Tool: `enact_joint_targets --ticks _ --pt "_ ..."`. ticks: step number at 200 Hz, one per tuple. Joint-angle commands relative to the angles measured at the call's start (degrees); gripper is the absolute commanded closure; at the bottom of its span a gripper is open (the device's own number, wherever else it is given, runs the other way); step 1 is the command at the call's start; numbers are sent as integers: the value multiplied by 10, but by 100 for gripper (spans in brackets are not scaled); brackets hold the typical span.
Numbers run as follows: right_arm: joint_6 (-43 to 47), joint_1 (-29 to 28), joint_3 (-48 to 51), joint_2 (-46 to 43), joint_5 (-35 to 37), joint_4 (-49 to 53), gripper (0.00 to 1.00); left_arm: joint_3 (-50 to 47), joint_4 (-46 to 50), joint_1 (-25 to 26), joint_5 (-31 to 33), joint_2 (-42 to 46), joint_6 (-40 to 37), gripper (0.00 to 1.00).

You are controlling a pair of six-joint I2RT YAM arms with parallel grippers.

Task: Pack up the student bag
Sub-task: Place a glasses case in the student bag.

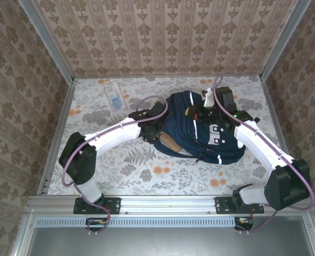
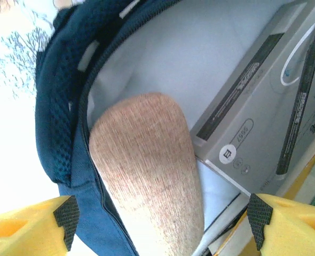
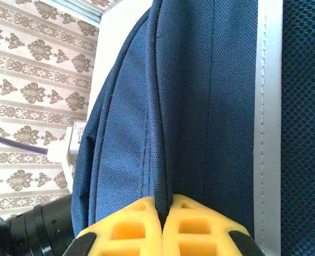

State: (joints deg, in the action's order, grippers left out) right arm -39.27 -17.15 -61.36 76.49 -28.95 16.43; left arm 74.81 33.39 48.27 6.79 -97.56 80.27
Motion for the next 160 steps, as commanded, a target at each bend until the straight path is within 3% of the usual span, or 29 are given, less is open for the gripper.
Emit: enact_joint_targets --ticks 1,49,71,160 --pt "-9 -10 -11 -7 -32 -47 99 40 6 -14 -15 -13 -92 16" --pt "-7 -11 -18 -2 -32 -41 99 77 -40 -35 -76 -70 -218 16" --pt "-5 -11 -22 1 -33 -40 99 80 -20 -37 -84 -88 -224 17" --pt "-9 -20 -33 22 -34 -49 99 1 -130 3 -159 -88 -86 18"
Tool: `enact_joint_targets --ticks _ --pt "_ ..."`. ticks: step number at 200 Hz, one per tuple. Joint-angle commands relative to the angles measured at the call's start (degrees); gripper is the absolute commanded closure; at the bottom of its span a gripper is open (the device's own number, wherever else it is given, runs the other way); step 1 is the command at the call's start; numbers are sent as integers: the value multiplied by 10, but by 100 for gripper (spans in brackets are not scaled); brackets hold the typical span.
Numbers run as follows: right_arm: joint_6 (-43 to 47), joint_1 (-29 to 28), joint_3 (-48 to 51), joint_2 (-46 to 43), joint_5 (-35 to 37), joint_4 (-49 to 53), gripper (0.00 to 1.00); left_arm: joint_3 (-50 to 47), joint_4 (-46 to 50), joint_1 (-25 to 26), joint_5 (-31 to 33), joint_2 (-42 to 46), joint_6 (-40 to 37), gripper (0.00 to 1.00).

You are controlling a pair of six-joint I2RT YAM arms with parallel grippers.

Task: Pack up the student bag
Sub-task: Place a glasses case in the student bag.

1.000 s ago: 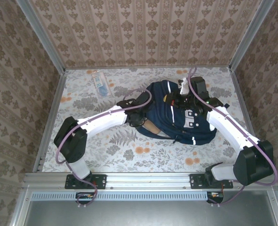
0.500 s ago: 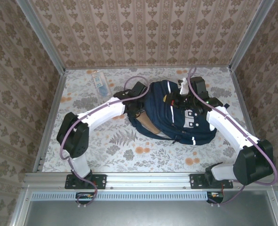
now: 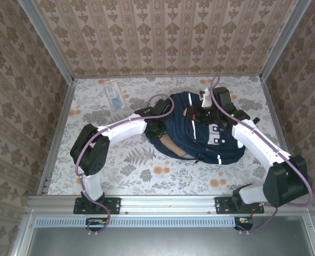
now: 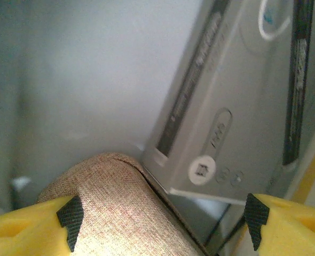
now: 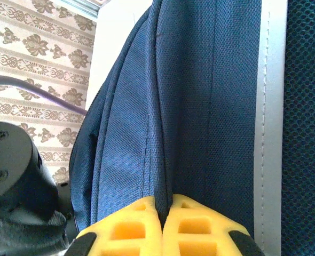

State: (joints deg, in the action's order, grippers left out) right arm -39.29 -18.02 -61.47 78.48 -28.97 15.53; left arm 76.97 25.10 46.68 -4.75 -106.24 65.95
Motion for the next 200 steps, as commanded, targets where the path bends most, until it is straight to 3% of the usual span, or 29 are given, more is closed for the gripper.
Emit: enact_joint_targets --ticks 1,41,89,113,156,184,200 --pt "-9 -11 -32 3 -34 -40 99 -21 -47 19 -44 -1 58 18" --pt "-5 -12 -33 2 -31 -34 99 -11 -22 21 -15 25 45 17" --pt "-5 -12 -34 4 -30 -35 99 39 94 9 22 48 -36 17" --pt "-4 -12 -33 2 -30 -34 99 33 150 6 50 68 -74 23" --pt "-5 -13 -29 2 -29 -35 99 -18 208 -2 96 93 -105 51" --pt "-7 -16 -30 4 -28 -37 98 -56 176 -8 74 84 -99 55" --pt "-6 -18 -31 4 -28 -37 98 -57 158 -8 70 74 -100 51"
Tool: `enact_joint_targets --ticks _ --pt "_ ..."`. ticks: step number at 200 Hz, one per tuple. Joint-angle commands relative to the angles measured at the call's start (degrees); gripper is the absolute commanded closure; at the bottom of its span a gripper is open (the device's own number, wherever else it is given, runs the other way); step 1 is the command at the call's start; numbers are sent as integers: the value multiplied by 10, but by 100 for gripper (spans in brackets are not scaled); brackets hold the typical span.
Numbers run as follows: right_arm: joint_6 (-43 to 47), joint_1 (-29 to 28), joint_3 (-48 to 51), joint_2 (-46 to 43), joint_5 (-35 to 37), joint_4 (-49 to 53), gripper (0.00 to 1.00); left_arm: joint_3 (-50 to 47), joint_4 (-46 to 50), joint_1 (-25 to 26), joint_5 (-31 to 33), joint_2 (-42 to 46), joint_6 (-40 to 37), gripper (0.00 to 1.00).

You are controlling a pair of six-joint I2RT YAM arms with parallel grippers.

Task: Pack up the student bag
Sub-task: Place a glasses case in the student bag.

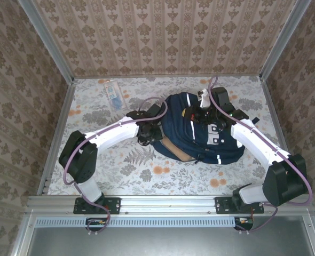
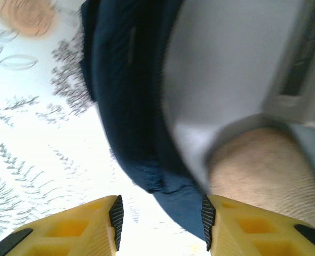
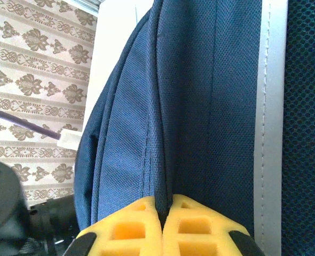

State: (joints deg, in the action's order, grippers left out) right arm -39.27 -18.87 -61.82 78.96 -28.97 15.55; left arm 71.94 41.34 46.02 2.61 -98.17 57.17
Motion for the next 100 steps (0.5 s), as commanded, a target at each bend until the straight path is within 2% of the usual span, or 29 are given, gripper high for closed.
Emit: enact_joint_targets --ticks 1,30,51,100 --pt "-6 -10 -27 0 -28 -36 98 -7 -6 -1 -4 -7 -13 51" --pt "-5 -12 -25 -3 -25 -32 99 5 -28 -3 7 -18 -13 46" --pt "-6 -13 -20 -4 -26 -33 99 8 -43 -7 6 -33 -13 36" --pt "-8 -21 -12 -1 -26 -35 99 0 -100 -10 4 -36 -15 29"
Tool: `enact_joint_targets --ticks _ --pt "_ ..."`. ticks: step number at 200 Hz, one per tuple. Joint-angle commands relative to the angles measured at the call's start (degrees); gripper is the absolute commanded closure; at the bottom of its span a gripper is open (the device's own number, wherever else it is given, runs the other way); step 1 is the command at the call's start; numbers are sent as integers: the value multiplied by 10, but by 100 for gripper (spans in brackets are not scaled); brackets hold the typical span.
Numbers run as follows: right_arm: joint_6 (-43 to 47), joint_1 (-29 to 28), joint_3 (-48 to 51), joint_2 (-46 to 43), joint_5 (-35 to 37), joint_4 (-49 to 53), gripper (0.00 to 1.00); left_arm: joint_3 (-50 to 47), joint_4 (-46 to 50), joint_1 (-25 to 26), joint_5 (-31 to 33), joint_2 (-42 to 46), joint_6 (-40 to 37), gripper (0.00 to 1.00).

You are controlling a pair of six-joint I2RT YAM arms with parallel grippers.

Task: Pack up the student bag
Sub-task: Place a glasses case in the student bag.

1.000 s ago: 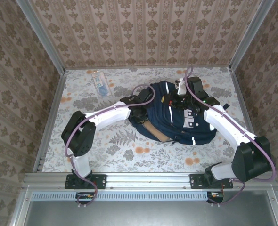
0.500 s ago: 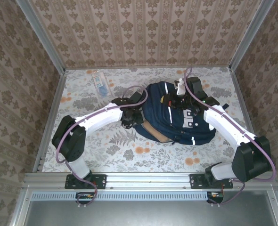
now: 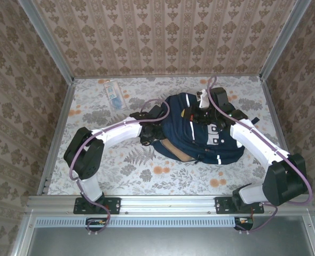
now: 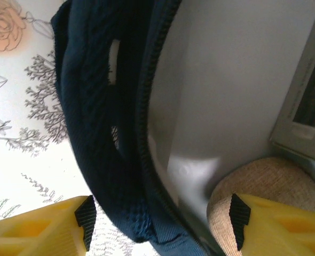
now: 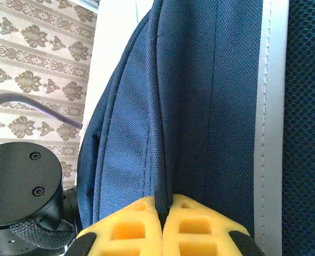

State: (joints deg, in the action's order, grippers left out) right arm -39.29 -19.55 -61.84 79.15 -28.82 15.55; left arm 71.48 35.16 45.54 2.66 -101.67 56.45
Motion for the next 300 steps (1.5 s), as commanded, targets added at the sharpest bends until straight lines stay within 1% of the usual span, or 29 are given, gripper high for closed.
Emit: enact_joint_targets --ticks 1,17,42,52,56,60,64,66,68,75,78,88,97,132,158,202,244,255,275,285,300 --pt "-7 -15 -12 -2 -27 -35 99 5 -38 -5 3 -2 -8 29" --pt "-7 -15 -12 -1 -28 -35 99 9 -30 -9 0 -18 -11 30" --pt "-1 -15 -18 -1 -27 -27 99 1 -21 -12 -9 -35 -15 42" --pt "4 -16 -21 -1 -25 -23 99 -7 -18 -12 -10 -32 -14 53" --pt "6 -16 -23 -1 -25 -21 99 -10 -16 -12 -10 -31 -14 60" --pt "8 -16 -24 -1 -24 -19 99 -14 -14 -12 -10 -27 -13 70" --pt "10 -16 -26 0 -23 -17 99 -16 -11 -12 -9 -23 -12 78" --pt "11 -16 -27 1 -23 -15 99 -17 -9 -12 -8 -21 -12 81" --pt "13 -16 -28 1 -23 -14 99 -17 -7 -12 -8 -18 -12 86" --pt "19 -15 -33 1 -20 -8 99 -19 2 -11 -4 -8 -12 97" --pt "22 -15 -34 1 -18 -5 99 -19 6 -11 -3 -3 -11 100" --pt "32 -13 -41 1 -11 6 99 -19 18 -9 -2 17 -9 100" --pt "40 -10 -49 21 -6 16 99 -20 23 -6 -4 37 -7 100" --pt "71 13 -90 45 11 54 100 -23 39 22 -4 114 5 100" --pt "96 27 -127 65 14 76 100 -39 11 39 -22 147 24 100" --pt "125 49 -172 101 5 104 100 -44 -8 78 -41 148 47 100" --pt "141 55 -175 106 -4 117 100 -58 10 74 -65 137 58 100" --pt "139 56 -170 102 -6 116 100 -58 20 71 -73 130 57 88" --pt "135 55 -153 89 -11 109 100 -60 25 67 -77 124 56 84" --pt "132 55 -145 82 -14 107 100 -61 29 64 -74 126 53 78" --pt "131 55 -135 70 -16 106 100 -60 36 58 -68 129 42 66"
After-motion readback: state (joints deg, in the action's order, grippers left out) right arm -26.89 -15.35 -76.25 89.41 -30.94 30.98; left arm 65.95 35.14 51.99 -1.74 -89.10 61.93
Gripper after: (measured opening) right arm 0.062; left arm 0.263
